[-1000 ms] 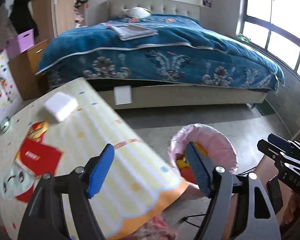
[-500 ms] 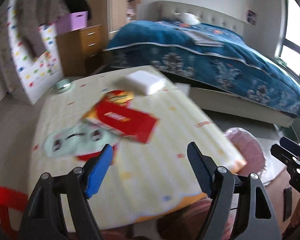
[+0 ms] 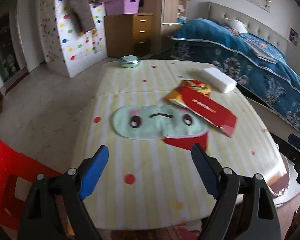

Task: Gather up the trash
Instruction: 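Move both open tools back over the table, then grasp the red envelope with the right tool while the left tool grasps a thin white stick, then carry envelope and stick over the pink bin and open both tools, then move both open tools back over the table, then grasp the red-gold Ultraman packet with the left tool and lift it, then grasp the white foam sponge with the right tool while the left tool holds the packet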

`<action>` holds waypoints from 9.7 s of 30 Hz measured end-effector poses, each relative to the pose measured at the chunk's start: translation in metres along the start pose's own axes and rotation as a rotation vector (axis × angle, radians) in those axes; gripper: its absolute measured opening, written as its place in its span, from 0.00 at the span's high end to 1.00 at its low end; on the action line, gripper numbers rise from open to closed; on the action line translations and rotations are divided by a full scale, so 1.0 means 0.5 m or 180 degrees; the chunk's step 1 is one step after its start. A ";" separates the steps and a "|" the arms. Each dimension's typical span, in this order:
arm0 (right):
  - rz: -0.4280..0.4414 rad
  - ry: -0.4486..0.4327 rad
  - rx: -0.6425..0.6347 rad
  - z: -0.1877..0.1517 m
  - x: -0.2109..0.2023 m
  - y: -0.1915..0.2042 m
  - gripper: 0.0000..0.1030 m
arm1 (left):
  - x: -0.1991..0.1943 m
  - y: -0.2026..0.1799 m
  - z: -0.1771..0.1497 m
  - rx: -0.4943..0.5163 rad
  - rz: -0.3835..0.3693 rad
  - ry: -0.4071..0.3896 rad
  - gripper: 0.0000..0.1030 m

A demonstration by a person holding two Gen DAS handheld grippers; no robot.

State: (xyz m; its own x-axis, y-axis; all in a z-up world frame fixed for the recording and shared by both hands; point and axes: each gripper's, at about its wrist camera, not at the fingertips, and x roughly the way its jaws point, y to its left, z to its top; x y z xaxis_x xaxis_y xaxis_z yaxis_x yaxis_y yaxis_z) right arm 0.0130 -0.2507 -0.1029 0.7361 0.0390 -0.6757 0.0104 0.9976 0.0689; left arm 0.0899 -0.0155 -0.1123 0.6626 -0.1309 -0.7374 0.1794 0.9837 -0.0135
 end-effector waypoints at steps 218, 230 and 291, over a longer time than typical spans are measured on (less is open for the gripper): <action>-0.0267 -0.0040 0.0072 0.016 0.028 -0.049 0.13 | 0.188 -0.137 0.058 0.0742 -0.0228 0.0466 0.07; -0.0210 0.0047 0.0177 0.011 0.044 -0.090 0.14 | 0.190 -0.148 0.045 0.0792 -0.0444 0.0415 0.23; 0.0161 0.0379 -0.0267 0.213 0.358 -0.123 0.38 | 0.283 -0.171 0.242 0.0367 -0.0171 -0.0210 0.25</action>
State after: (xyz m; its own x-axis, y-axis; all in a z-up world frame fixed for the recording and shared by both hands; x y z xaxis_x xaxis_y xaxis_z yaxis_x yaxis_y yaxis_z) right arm 0.2159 -0.3113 -0.1499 0.6488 0.0909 -0.7555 -0.0848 0.9953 0.0469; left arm 0.2559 -0.1331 -0.1338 0.6956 -0.1947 -0.6916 0.2958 0.9548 0.0287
